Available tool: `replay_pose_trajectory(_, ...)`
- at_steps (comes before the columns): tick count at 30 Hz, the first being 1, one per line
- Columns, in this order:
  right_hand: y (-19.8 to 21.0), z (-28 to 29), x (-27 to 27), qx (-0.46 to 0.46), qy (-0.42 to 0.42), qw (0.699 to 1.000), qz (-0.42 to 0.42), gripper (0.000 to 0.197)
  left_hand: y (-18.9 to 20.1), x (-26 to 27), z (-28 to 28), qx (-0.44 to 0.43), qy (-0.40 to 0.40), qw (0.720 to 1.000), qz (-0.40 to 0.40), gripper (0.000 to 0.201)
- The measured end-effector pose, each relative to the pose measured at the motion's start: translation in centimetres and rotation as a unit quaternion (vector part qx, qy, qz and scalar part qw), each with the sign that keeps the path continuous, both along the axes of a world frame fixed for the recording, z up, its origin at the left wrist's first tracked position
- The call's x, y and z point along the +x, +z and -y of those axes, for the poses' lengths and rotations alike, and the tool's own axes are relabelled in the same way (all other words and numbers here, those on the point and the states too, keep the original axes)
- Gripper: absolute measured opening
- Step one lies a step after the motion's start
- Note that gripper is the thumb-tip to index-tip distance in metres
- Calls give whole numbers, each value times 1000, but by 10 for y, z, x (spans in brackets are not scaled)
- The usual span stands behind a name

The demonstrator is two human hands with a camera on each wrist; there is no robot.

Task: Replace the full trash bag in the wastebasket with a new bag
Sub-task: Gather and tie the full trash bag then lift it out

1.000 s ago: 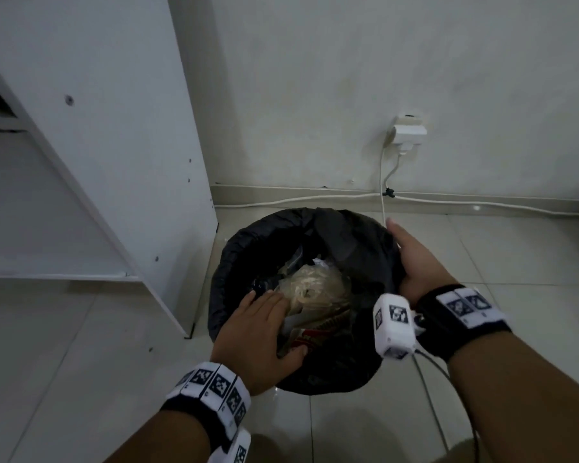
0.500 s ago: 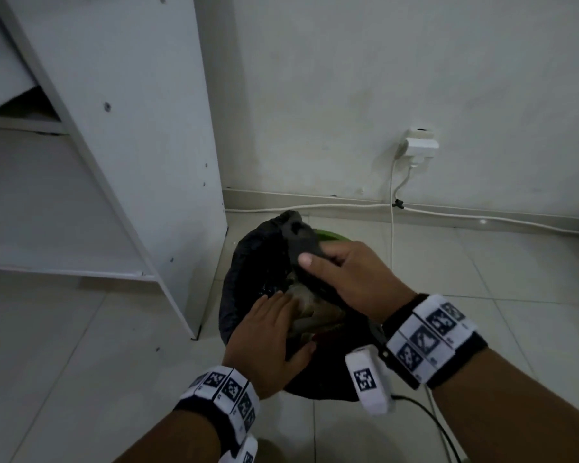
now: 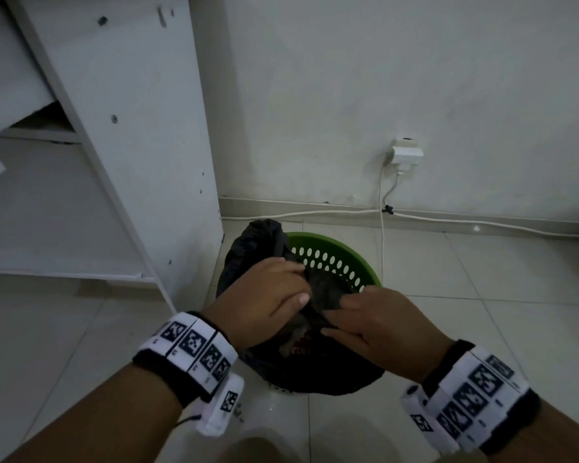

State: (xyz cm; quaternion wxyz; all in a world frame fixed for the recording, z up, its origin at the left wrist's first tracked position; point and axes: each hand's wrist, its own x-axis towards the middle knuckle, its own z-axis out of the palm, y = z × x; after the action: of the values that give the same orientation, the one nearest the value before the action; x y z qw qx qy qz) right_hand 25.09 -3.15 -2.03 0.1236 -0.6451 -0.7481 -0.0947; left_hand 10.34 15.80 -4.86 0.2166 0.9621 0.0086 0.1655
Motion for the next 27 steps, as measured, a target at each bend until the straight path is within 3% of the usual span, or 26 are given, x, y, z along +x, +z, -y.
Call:
replay_pose_trajectory(3,10,15,8,40,-53,994,-91,32,6,-12,-15,23,26,999,-24,37)
replay_pose_trajectory(6,11,30,23,121,-137,963,-196,49,8,-28,-30,29,59,998,-18,28)
replay_pose_trajectory(11,5,27,43,76,-289,944,-142,48,9,-36,-27,-30,93,994,40,15)
replay_pose_trajectory(14,16,8,25,121,-275,941,-158,42,21,-27,-9,-45,101,990,92,17)
replay_pose_trajectory(17,31,-17,-13,69,-191,954,-222,49,38,-16,9,-48,97,984,141,16)
replay_pose_trajectory(19,33,-26,-32,63,-151,946,-278,34,48,-13,14,-38,101,983,146,16)
replay_pose_trajectory(21,36,-27,-35,90,-150,927,-331,14,52,-19,10,-61,97,986,118,20)
replay_pose_trajectory(24,39,-17,-17,100,-172,900,-388,13,52,-41,-4,-197,91,975,44,25)
replay_pose_trajectory(27,38,-7,4,72,-163,921,-348,9,43,-52,-17,-247,124,961,36,16)
